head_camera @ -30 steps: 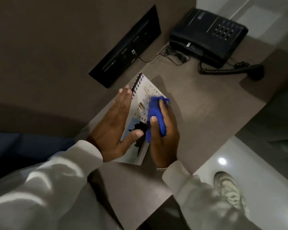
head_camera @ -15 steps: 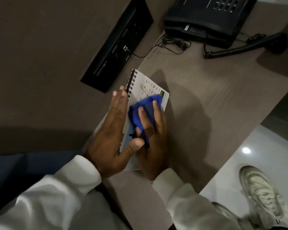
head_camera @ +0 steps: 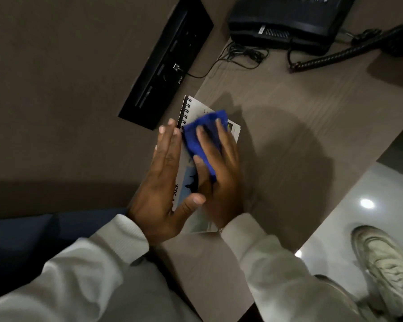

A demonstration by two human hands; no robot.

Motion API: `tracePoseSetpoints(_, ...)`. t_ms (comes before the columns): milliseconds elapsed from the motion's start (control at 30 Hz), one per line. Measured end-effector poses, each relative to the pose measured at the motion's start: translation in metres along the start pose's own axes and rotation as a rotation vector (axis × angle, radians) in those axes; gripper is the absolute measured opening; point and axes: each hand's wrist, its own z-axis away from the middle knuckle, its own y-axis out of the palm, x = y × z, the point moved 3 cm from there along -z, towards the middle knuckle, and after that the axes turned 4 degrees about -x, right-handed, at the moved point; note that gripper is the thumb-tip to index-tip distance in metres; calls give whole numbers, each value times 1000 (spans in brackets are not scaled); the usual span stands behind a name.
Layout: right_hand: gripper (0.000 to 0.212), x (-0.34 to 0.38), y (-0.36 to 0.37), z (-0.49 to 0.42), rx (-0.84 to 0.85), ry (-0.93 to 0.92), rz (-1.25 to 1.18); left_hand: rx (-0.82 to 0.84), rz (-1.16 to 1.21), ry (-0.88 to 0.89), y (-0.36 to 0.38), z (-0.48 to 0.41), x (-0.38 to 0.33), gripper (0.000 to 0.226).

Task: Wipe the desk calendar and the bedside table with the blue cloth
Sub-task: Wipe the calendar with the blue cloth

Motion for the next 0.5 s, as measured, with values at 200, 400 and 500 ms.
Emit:
tracePoseSetpoints(200, 51, -14, -5, 20, 70, 180, 51, 1, 30, -39, 1, 1, 1, 104)
tracePoseSetpoints(400, 55, 10, -8, 15, 16, 59, -28, 0, 26, -8, 0, 1, -2, 104)
tracePoseSetpoints(500, 47, 9, -9, -19, -71, 78, -50, -5, 33, -3, 0, 0, -1, 105)
